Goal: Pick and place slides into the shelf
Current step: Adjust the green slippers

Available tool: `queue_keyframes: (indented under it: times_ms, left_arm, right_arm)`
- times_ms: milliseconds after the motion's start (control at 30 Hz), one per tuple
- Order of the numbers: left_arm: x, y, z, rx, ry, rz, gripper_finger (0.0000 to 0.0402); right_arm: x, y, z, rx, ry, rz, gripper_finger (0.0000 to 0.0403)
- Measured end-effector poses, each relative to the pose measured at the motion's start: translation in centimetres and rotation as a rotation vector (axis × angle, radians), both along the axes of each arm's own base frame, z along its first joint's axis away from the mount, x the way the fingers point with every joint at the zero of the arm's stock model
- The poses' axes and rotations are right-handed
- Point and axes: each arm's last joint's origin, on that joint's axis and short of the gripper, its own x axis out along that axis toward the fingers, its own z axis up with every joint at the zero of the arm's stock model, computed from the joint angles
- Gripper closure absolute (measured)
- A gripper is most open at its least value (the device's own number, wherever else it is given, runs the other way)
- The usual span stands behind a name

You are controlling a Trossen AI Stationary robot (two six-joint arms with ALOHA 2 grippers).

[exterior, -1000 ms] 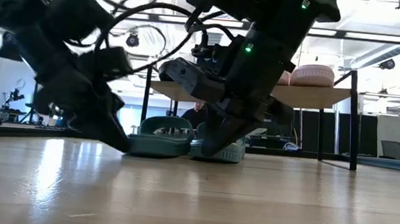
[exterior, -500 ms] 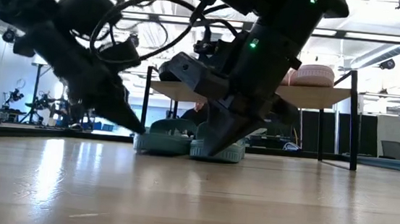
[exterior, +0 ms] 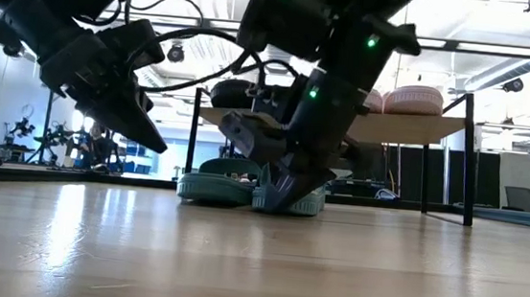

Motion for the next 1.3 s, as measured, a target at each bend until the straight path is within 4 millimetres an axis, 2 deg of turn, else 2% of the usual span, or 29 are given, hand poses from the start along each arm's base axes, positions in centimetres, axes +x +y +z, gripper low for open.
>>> queue_keyframes:
  times_ms: [367, 533, 833, 1000, 1167, 1300]
  left_arm:
    - [-0.1, 0.0, -0.3, -0.013, 0.012, 0.02, 0.0402]
    - [0.2, -0.1, -0.8, -0.008, 0.028, 0.019, 0.0402]
    - [1.5, -0.1, -2.8, 0.01, 0.031, 0.032, 0.0402]
    - [2.7, 0.5, -4.3, 0.059, 0.034, 0.093, 0.0402]
    - [3.6, 2.2, -5.2, 0.076, 0.042, 0.173, 0.0402]
    - [3.8, 3.5, -5.3, 0.072, 0.038, 0.218, 0.0402]
  right_arm:
    - [0.3, -2.4, -0.1, -0.075, 0.027, -0.013, 0.0392]
    - [0.4, -2.5, 0.2, -0.07, 0.004, -0.016, 0.0392]
    - [-0.4, 1.9, 4.3, -0.046, -0.112, 0.072, 0.0392]
    - [-1.4, 4.4, 6.6, -0.047, -0.177, 0.108, 0.0392]
    - [-2.9, 6.2, 6.8, -0.024, -0.144, 0.098, 0.0392]
    - [-4.4, 7.1, 6.5, -0.004, -0.082, 0.014, 0.0392]
